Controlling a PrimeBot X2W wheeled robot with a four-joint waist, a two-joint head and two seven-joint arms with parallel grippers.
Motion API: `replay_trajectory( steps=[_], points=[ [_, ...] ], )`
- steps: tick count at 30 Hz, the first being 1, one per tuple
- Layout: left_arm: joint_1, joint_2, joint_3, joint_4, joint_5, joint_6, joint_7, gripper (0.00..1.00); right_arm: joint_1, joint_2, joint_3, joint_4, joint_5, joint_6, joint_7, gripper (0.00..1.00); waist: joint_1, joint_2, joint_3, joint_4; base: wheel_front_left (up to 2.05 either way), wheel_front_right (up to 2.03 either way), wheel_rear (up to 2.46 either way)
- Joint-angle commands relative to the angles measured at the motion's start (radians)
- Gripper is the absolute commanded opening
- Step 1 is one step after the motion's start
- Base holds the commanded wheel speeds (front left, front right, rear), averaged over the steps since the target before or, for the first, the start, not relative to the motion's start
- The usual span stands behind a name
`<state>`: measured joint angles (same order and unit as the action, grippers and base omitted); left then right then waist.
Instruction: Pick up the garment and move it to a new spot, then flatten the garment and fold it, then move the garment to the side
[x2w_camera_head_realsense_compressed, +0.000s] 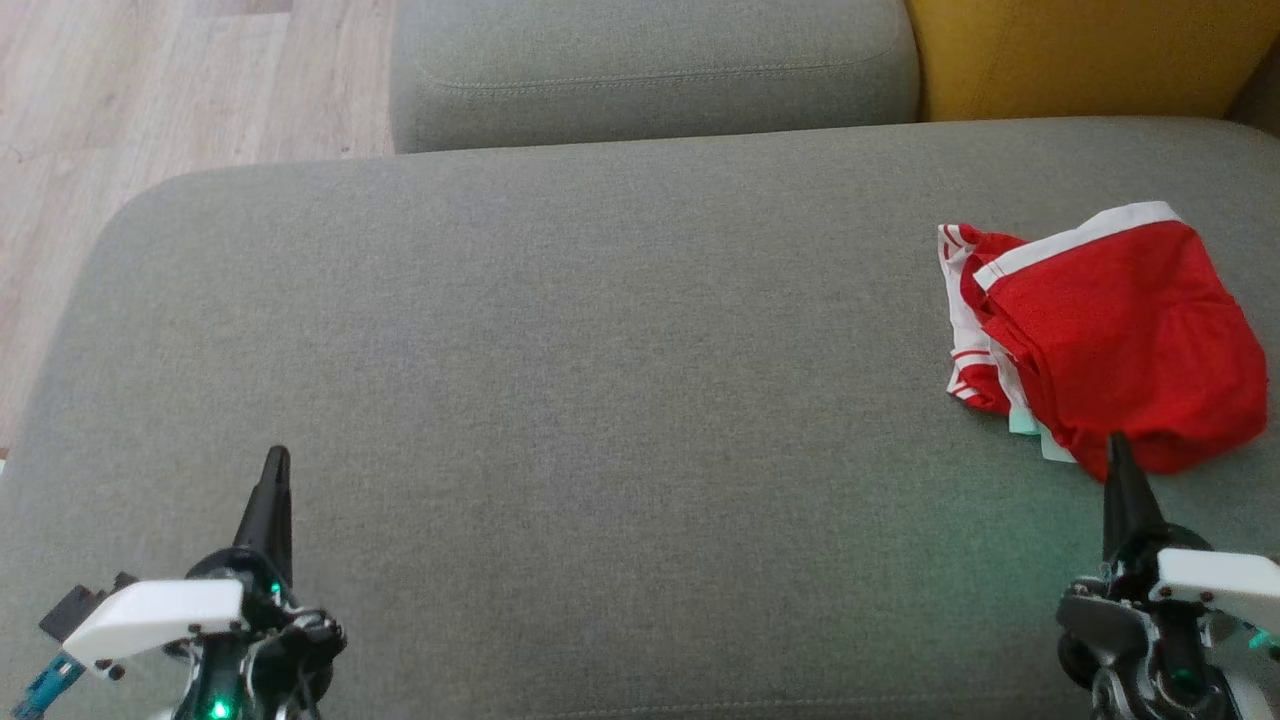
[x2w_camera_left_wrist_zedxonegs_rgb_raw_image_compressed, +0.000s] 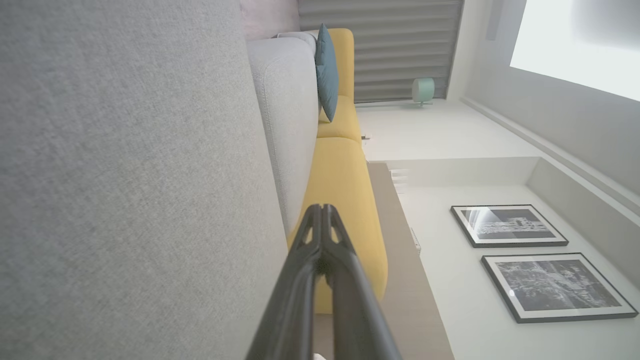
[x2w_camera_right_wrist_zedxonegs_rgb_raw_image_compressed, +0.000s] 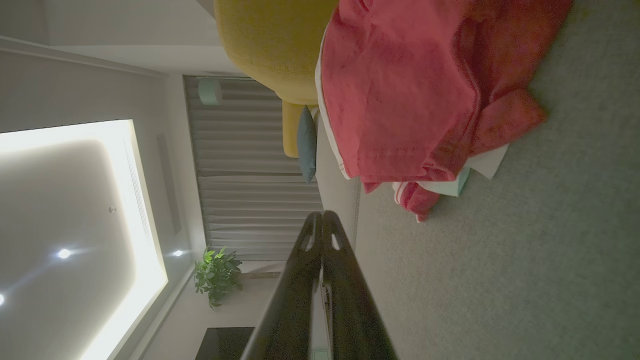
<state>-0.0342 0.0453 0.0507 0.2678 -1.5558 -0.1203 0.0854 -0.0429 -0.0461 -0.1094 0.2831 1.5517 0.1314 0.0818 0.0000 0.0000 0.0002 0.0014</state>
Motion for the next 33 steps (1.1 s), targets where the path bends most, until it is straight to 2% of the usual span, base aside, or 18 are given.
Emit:
replay_trajectory(
  steps=[1, 5, 33],
  points=[
    [-0.067, 0.013, 0.044, -0.026, -0.023, -0.008, 0.008, 0.0, -0.059, -0.014, 0.015, -0.038, 0.027, -0.001, 0.01, 0.0, 0.0, 0.0, 0.0, 0.0, 0.0, 0.0, 0.0],
    [-0.073, 0.013, 0.053, -0.023, -0.061, -0.01, 0.02, 0.0, -0.064, -0.014, 0.009, -0.039, 0.068, -0.001, 0.021, 0.0, 0.0, 0.0, 0.003, -0.001, 0.0, 0.0, 0.0],
    [-0.073, 0.01, 0.057, -0.023, -0.058, -0.01, 0.023, 0.0, -0.064, -0.011, 0.004, -0.039, 0.064, -0.001, 0.025, 0.0, 0.0, 0.0, 0.003, -0.001, 0.0, 0.0, 0.0]
  ],
)
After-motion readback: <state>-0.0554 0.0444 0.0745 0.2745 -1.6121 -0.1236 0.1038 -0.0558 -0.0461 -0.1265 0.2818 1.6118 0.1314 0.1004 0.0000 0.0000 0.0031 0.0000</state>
